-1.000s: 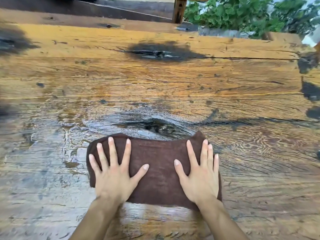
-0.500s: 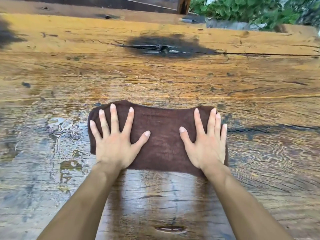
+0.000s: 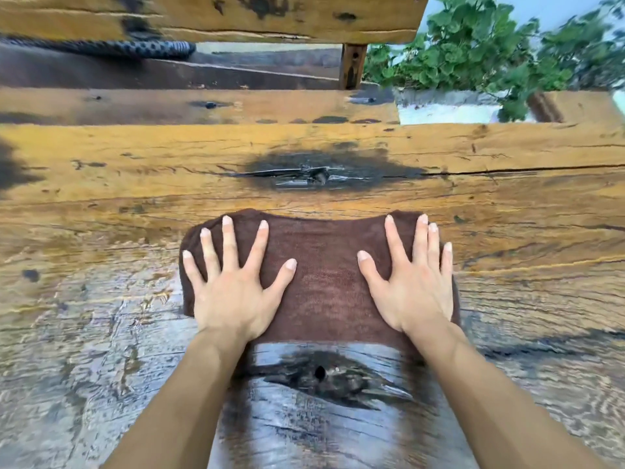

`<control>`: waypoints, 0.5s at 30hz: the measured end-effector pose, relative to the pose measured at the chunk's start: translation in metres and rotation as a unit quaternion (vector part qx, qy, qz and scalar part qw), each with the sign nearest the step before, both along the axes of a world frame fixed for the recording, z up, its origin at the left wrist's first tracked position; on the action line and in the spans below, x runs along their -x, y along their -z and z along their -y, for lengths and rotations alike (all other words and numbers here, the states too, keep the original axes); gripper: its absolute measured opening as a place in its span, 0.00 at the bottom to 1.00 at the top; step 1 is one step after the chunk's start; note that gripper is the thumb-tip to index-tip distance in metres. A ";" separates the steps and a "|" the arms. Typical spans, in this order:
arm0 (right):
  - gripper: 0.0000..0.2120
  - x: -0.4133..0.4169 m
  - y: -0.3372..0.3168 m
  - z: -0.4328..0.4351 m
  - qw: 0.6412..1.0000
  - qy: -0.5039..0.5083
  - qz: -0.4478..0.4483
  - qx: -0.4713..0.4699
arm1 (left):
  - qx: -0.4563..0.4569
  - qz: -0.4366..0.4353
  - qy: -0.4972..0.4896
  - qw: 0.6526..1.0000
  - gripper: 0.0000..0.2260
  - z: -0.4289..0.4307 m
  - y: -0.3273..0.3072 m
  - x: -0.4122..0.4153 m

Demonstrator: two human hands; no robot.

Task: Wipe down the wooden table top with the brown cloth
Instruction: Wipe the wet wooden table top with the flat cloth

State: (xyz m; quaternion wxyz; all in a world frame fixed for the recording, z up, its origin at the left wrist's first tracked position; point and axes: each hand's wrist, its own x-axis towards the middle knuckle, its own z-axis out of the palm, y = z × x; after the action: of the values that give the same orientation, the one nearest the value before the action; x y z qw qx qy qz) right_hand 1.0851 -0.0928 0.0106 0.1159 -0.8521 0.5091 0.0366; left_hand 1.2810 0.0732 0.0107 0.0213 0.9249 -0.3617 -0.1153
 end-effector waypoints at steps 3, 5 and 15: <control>0.38 -0.027 0.000 0.035 1.000 -0.005 0.006 0.003 | 0.005 0.002 -0.003 1.000 0.36 0.031 0.000 -0.025; 0.38 -0.045 0.002 0.057 1.000 -0.009 0.002 0.007 | 0.008 0.005 -0.003 1.000 0.36 0.053 0.000 -0.045; 0.40 -0.133 -0.002 0.159 0.999 -0.041 -0.009 0.020 | 0.016 0.023 0.000 1.000 0.37 0.139 0.003 -0.121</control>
State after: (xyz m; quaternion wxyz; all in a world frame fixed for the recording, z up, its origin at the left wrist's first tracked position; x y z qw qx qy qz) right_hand 1.2182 -0.2517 0.0122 0.0925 -0.8738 0.4758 0.0388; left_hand 1.4019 -0.0661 0.0076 0.0278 0.9270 -0.3635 -0.0880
